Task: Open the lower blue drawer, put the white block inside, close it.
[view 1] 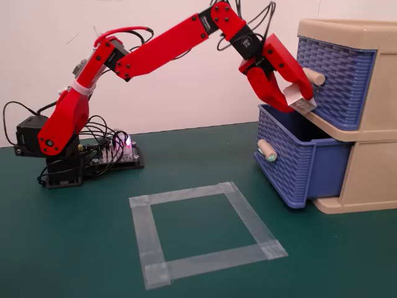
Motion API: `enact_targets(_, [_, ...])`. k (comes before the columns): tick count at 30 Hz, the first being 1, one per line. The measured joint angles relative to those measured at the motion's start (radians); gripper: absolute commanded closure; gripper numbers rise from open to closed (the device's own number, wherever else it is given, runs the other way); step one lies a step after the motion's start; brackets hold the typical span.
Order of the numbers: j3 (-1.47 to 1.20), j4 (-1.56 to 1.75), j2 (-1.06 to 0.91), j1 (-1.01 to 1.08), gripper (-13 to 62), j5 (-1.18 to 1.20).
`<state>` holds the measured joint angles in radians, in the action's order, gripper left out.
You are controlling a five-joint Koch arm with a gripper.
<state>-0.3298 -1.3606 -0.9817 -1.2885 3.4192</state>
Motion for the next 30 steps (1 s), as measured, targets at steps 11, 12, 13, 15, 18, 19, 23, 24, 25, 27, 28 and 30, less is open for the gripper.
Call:
enact_targets(11, [0.069,0.031,-0.038,-0.023,15.7,-0.003])
enact_targets(12, [0.067,-0.031,-0.081,-0.025,15.7,-0.003])
enact_targets(13, [0.069,-0.08,-0.109,-0.028,15.7,-0.005])
enact_targets(15, [0.071,-0.229,-0.179,-0.031,15.7,-0.015])
enact_targets(18, [0.071,-0.486,-0.284,-0.028,15.7,-0.092])
enact_targets(19, [0.069,-0.541,-0.311,-0.025,15.7,-0.135])
enact_targets(23, [-0.097,-0.595,-0.374,0.008,15.8,-0.376])
enact_targets(24, [-0.186,-0.597,-0.37,0.023,15.8,-0.466])
enact_targets(25, [-0.216,-0.595,-0.364,0.035,15.8,-0.522])
enact_targets(27, [-0.301,-0.581,-0.336,0.058,15.8,-0.669])
enact_targets(28, [-0.302,-0.565,-0.313,0.064,15.8,-0.719])
enact_targets(30, [-0.31,-0.52,-0.229,0.069,15.8,-0.802])
